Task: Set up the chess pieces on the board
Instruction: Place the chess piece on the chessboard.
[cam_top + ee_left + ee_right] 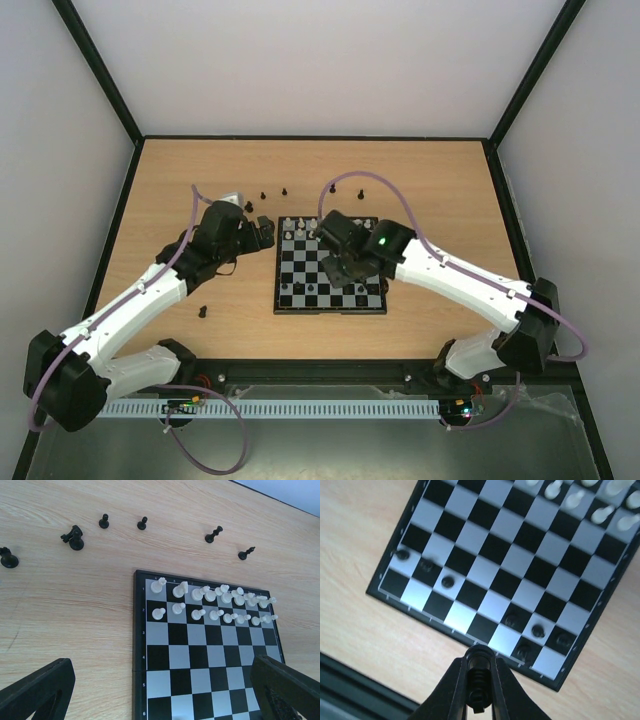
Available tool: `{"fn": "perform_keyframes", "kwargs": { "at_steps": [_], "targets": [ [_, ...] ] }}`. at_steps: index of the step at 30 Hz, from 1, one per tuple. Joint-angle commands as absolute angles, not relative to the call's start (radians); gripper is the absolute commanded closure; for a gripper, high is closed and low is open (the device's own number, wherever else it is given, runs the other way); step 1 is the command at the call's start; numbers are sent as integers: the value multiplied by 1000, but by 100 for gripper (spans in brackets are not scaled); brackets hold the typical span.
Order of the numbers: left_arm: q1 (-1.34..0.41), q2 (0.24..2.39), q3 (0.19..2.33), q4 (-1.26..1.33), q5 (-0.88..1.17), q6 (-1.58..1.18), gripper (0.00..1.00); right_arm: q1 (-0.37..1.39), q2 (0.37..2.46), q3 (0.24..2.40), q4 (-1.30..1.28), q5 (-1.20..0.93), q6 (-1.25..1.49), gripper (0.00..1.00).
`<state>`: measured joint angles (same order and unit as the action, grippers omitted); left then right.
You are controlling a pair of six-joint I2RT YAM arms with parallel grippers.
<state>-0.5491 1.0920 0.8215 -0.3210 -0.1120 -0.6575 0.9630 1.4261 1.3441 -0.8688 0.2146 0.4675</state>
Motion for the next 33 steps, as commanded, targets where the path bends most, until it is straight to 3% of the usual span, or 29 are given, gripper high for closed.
{"fn": "perform_keyframes", "kwargs": {
  "at_steps": [1, 33],
  "targets": [
    [-542, 1097, 824, -307, -107, -652, 1, 1032, 1424, 1272, -908, 240, 545, 91],
    [-543, 1092, 799, -308, -115, -658, 1, 1094, 1654, 1086, -567, 181, 591, 90]
  ]
}}
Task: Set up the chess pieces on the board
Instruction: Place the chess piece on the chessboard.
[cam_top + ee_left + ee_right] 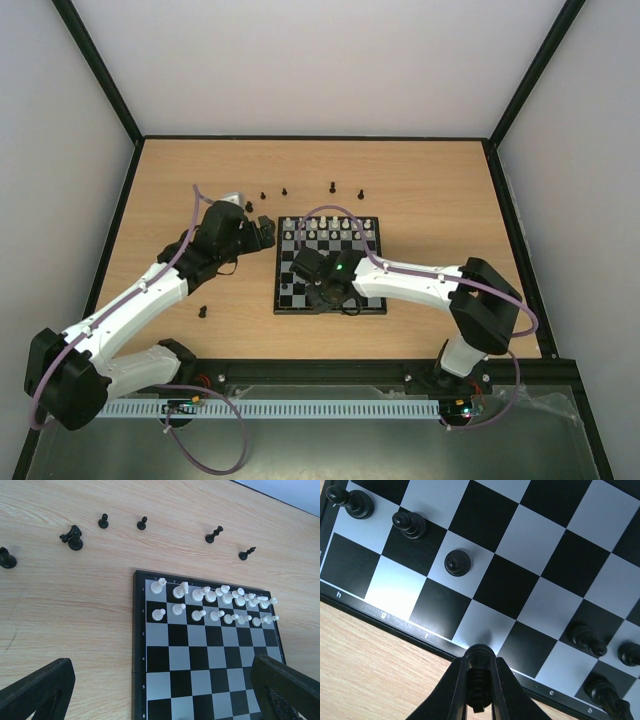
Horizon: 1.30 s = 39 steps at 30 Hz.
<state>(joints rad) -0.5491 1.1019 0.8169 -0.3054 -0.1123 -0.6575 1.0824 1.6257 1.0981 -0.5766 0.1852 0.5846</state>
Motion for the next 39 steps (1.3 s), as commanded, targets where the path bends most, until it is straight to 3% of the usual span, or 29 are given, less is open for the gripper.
{"fn": "perform_keyframes", "kwargs": {
  "at_steps": [1, 27, 34, 39],
  "targets": [
    [-542, 1092, 798, -310, -116, -657, 1, 1093, 1661, 1086, -563, 181, 589, 90],
    [-542, 1089, 800, -311, -120, -657, 0, 1092, 1707, 1087, -554, 237, 588, 83],
    [-542, 1092, 799, -311, -117, -657, 1, 1092, 1688, 1093, -550, 221, 586, 77],
    [-541, 1098, 799, -310, -114, -658, 1, 1092, 1642, 1114, -561, 203, 582, 65]
  ]
}}
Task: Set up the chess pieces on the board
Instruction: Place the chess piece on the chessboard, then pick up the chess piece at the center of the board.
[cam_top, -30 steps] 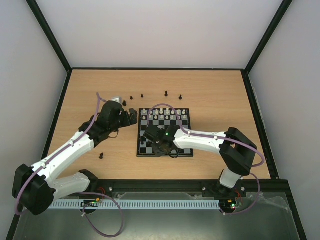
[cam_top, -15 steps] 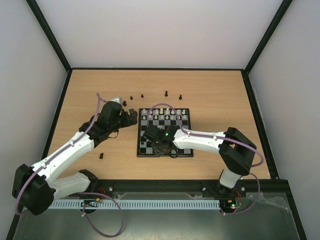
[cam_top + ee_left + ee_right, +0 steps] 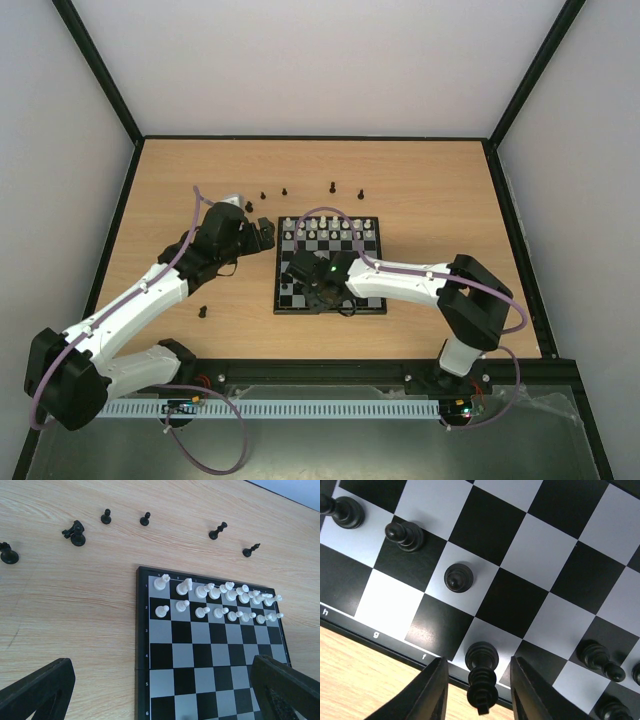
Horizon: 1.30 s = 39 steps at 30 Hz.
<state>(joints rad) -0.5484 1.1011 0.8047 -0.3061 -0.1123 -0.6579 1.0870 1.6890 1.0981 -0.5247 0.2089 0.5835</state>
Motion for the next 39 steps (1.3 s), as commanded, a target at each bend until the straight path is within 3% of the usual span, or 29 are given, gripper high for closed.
{"fn": "perform_keyframes", "kwargs": {
  "at_steps": [1, 5, 8, 10, 11, 12, 19, 24, 29, 39],
  "targets": [
    [-541, 1097, 800, -309, -115, -657, 0, 1092, 1629, 1122, -568, 203, 582, 63],
    [-542, 1094, 804, -311, -118, -657, 1, 1092, 1545, 1179, -631, 252, 581, 48],
    [-541, 1101, 807, -309, -116, -658, 0, 1040, 1501, 1278, -735, 429, 581, 23],
    [-541, 1109, 807, -304, -103, -657, 0, 943, 1489, 1341, -756, 426, 536, 17],
    [-542, 1112, 806, -302, -98, -655, 0, 893, 1490, 1374, -751, 413, 510, 4],
    [-542, 1113, 804, -302, -95, -655, 1, 853, 1499, 1407, -741, 396, 481, 1],
    [-545, 1098, 780, -287, -61, -653, 1, 633, 1719, 1736, -718, 273, 386, 1],
    [-556, 1084, 757, -276, -46, -653, 1, 553, 1992, 2027, -746, 180, 361, 1],
    [-560, 1062, 739, -273, -35, -654, 0, 486, 2245, 2294, -791, 88, 360, 8],
    [-559, 1051, 738, -279, -49, -655, 0, 457, 2478, 2379, -724, 30, 358, 17]
  ]
}}
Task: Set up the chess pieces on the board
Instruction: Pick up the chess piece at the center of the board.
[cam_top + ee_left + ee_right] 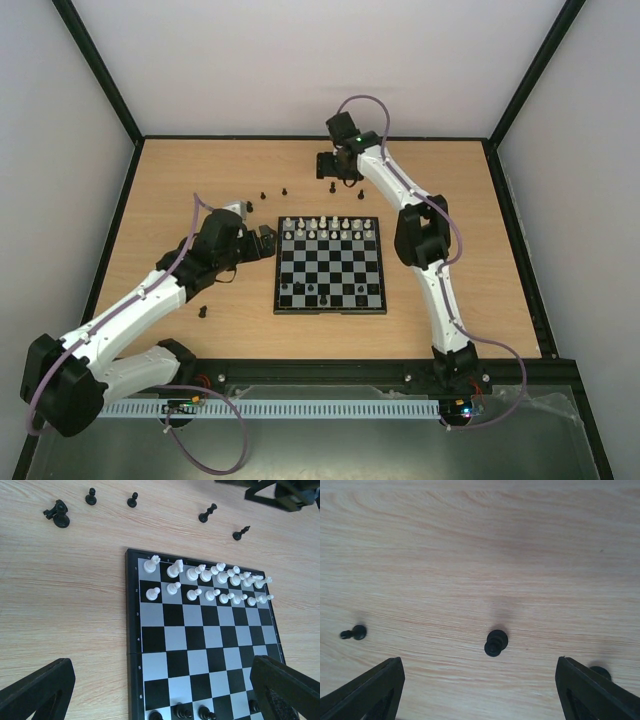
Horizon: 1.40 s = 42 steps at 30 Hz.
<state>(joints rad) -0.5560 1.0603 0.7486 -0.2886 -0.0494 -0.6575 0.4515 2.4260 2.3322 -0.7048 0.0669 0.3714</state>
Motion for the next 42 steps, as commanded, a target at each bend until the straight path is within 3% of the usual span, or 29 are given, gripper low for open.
{"fn": "perform_keyframes", "kwargs": {
  "at_steps": [1, 6, 19, 24, 37, 42],
  "targets": [
    [-559, 1050, 738, -279, -50, -655, 0, 457, 2490, 2379, -724, 28, 358, 19],
    [-559, 1063, 735, -277, -54, -656, 1, 457, 2532, 2376, -720, 19, 351, 35],
    [-559, 1094, 743, -265, -56, -655, 1, 454, 2561, 2377, -698, 111, 341, 51],
    [-558, 1097, 743, -265, -61, -655, 1, 451, 2574, 2381, -690, 110, 343, 62],
    [-558, 1113, 747, -258, -64, -655, 1, 446, 2579, 2385, -667, 107, 344, 74],
    [-557, 1120, 750, -256, -67, -654, 1, 445, 2575, 2386, -667, 109, 341, 86]
  ]
}}
